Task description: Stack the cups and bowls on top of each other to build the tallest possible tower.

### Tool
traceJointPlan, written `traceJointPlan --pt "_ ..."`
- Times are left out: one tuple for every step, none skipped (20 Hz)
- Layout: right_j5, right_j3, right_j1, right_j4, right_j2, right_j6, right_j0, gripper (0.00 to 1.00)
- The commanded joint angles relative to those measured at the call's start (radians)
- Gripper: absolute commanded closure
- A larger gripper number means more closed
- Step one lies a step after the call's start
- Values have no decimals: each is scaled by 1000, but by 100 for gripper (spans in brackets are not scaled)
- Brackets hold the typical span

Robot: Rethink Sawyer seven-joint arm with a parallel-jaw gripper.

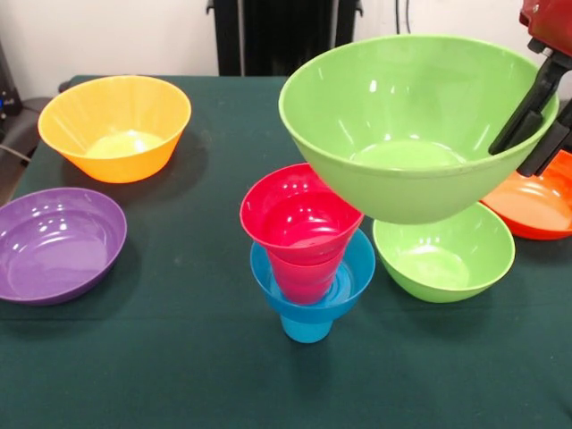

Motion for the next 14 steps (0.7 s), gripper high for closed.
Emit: traceJointPlan --pt "-10 125 -52 -45 56 8 18 100" --pt "-17 142 -60 -52 62 5 23 100" --pt "-24 159 -67 -59 67 2 28 100" --pt "-43 200 -84 -73 79 -3 38 100" --pt "-47 211 -89 -76 81 -5 41 100" --pt "-49 216 -90 -76 81 -8 42 100" --pt "-51 221 -92 -76 80 -10 42 100" --pt "-57 224 -92 -76 80 -14 41 100" --pt "-61 229 -94 -77 80 -16 42 100" --pt "-68 237 -96 -79 82 -20 43 100" --pt "-75 244 -99 -80 84 -23 43 100" --pt "-83 256 -104 -83 88 -31 44 100" --pt "-88 264 -107 -84 89 -35 45 100" --pt "-96 274 -112 -86 94 -43 44 100"
